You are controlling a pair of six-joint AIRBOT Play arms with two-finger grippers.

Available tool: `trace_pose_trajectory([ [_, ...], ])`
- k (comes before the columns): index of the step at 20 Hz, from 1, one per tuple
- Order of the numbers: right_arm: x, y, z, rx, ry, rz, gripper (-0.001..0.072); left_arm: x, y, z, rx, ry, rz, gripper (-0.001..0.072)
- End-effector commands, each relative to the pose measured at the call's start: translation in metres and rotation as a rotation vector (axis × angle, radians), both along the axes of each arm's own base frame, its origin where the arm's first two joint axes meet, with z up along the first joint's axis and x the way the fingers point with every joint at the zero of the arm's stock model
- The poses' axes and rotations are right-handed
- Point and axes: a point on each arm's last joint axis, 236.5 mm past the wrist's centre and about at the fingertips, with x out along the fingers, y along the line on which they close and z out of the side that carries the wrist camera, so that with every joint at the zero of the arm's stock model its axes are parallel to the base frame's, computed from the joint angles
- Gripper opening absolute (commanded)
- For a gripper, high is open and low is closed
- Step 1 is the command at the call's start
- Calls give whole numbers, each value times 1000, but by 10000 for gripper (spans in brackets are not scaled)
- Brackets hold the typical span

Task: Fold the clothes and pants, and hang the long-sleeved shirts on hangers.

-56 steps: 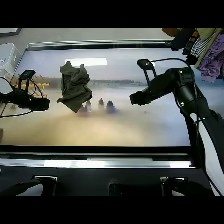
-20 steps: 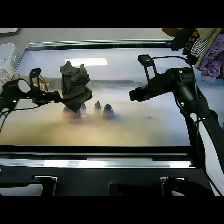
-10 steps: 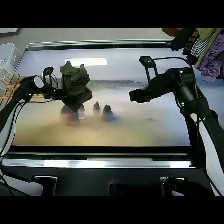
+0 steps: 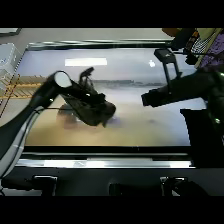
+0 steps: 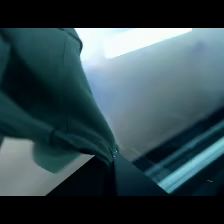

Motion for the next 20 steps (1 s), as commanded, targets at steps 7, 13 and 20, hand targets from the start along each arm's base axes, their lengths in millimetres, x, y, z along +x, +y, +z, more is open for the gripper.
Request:
trace_pose_trajectory([
  [7, -58, -46, 60, -62, -136, -40, 74, -39, -101, -24, -119, 78, -25, 677],
  [13, -55, -46, 63, -46, -146, -64, 174, 37, 148, 32, 111, -45, 201, 669],
  [20, -37, -38, 75, 10, -222, -92, 251, 0, 280, -36, -131, 59, 645, 661],
])
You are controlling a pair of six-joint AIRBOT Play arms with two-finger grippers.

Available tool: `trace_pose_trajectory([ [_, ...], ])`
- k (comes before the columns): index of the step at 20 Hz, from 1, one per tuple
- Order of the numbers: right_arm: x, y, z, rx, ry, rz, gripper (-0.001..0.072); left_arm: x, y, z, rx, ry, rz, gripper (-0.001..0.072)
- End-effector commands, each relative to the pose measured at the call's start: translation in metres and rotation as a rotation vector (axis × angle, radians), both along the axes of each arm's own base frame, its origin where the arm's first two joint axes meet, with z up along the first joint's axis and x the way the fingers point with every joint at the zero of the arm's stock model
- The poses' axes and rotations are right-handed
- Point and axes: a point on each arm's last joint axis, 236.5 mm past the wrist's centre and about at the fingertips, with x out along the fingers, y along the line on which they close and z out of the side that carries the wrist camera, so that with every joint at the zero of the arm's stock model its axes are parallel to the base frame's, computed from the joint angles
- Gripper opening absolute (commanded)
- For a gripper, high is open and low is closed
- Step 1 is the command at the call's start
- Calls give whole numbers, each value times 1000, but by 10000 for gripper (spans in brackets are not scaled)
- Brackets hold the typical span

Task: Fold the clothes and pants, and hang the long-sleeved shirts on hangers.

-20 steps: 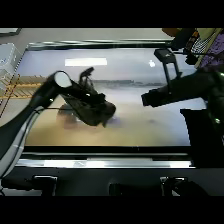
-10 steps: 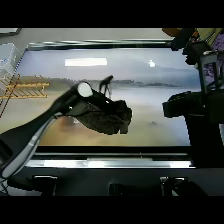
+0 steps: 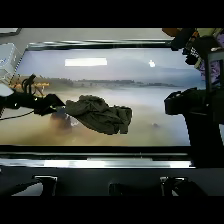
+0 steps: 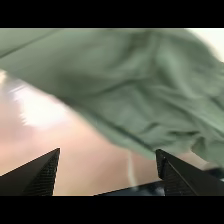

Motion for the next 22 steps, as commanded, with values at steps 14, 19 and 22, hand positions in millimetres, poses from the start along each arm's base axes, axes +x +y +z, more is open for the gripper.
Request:
trace_pose_trajectory([
  [14, 13, 9, -7, 138, 52, -150, 252, 56, 23, -113, -267, -42, 242, 660],
  [19, 24, 4, -1, 156, 9, -203, 250, 73, -7, -115, -266, -52, 162, 226],
  [22, 49, -20, 16, 215, -95, -396, 248, 67, -15, -116, -281, -33, 137, 13],
])
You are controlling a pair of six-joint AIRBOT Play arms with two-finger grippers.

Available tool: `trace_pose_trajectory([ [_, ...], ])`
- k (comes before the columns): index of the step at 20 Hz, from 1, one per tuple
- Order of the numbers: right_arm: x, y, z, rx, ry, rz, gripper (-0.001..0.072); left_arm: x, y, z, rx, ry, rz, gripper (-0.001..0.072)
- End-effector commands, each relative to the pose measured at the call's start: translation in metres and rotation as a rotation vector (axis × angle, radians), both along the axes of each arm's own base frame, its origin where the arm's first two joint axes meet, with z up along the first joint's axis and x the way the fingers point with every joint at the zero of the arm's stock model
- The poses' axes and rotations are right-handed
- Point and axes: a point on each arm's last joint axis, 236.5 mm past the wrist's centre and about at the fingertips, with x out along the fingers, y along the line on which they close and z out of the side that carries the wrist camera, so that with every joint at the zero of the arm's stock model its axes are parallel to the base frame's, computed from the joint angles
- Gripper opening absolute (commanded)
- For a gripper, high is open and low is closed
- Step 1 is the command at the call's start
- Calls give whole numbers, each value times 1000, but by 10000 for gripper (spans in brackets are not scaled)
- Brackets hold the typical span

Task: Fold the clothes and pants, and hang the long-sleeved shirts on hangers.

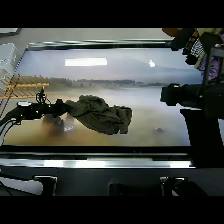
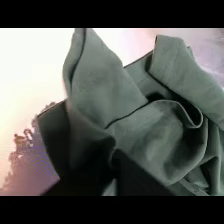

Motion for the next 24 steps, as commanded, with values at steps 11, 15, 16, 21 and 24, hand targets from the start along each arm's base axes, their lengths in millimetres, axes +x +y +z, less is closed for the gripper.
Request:
trace_pose_trajectory([
  [11, 73, -80, -113, 587, 345, -130, 570, -13, 1, 14, -83, 26, -48, 13],
  [15, 70, -27, -220, 618, 522, -38, 596, -15, -2, 15, -92, 31, -60, 13],
  [16, 77, -15, -241, 627, 532, -43, 596, -15, -2, 15, -93, 32, -60, 13],
  [21, 93, 60, -300, 730, 595, 32, 591, -15, -2, 15, -92, 32, -59, 13],
  [24, 76, 94, -323, 697, 651, 108, 582, -15, -2, 15, -95, 37, -55, 13],
])
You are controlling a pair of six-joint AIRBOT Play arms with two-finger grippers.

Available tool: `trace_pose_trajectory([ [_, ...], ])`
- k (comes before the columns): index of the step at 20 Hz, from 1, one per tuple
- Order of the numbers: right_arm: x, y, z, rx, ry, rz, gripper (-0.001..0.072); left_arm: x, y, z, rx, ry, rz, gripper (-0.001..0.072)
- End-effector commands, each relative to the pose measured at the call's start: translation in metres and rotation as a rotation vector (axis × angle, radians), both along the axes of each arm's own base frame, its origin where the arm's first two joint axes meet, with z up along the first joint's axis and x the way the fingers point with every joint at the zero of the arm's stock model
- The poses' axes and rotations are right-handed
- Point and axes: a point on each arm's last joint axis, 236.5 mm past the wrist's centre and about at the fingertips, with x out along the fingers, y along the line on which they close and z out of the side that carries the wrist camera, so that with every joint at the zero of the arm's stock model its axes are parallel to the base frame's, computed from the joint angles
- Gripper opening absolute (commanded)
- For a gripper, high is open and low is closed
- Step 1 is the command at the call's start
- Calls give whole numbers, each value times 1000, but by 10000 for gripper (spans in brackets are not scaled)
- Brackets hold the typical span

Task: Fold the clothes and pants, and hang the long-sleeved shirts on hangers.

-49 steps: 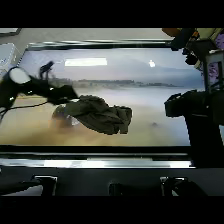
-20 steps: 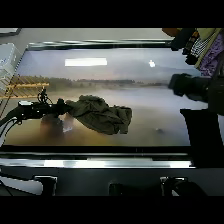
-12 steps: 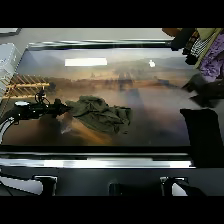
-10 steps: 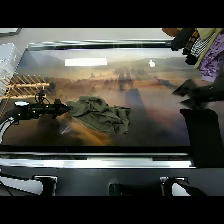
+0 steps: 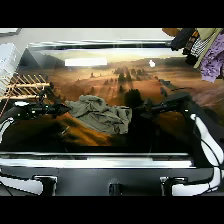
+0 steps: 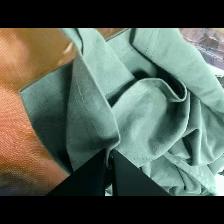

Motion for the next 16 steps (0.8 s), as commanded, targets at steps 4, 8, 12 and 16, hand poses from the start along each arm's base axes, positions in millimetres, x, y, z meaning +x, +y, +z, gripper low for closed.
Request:
trace_pose_trajectory([
  [4, -4, 47, -30, -19, -34, 66, 243, 0, 0, 0, -3, 5, 3, 13],
  [8, 8, 41, 1, -31, -123, 49, 22, 4, 4, 12, 5, -18, 10, 11],
  [12, 20, 10, 102, -63, -366, 3, 22, 34, 27, 92, 126, -230, -2, 9],
  [16, 3, -12, 249, -127, -720, -14, 22, 59, 54, 250, 359, -582, 18, 9],
])
